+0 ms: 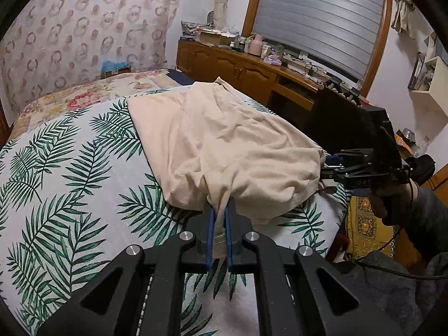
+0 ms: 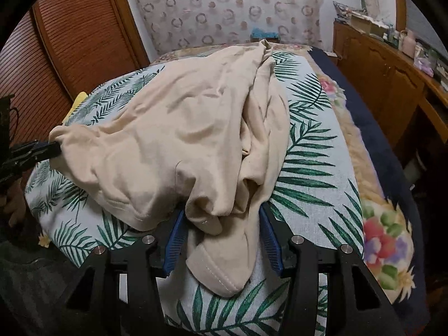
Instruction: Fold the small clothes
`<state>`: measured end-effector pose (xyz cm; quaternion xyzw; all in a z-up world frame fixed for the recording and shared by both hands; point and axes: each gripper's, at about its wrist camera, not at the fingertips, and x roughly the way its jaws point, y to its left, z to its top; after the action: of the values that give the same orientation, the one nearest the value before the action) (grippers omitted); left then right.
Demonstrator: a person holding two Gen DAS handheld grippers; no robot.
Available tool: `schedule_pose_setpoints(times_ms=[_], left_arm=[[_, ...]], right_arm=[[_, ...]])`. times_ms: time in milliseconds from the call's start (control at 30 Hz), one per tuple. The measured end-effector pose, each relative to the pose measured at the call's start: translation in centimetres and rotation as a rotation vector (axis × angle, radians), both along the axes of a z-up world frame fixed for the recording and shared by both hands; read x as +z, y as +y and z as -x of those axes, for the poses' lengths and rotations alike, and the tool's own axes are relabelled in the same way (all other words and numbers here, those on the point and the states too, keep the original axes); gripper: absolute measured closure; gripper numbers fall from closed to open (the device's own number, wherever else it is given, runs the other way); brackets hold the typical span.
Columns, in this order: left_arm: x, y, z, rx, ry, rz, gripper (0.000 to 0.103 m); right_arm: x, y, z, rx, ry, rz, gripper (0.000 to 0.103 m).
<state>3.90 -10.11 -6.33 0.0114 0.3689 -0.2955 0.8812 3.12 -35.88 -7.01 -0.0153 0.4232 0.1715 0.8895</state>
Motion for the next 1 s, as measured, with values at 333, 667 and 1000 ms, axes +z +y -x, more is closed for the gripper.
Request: schedule_pose_setpoints(times_ms=[333, 667, 1000], left_arm=[[1.1, 0.1, -1.8, 0.023, -0.026, 0.011, 0.096], [5.7, 1.6, -11.6, 0.103, -0.093, 0.059, 0.096], [4.1, 2.0, -22.6, 0.189, -0.04, -0.011, 0.096]], right_arm=[[0.9, 1.4, -0.1, 0.07, -0.038, 0.041, 0.096], [8.1, -0.2, -5.2, 0.077, -0.241, -0.075, 0.096], [7.8, 0.6, -17.3, 0.045, -0.226, -0.135, 0.096]])
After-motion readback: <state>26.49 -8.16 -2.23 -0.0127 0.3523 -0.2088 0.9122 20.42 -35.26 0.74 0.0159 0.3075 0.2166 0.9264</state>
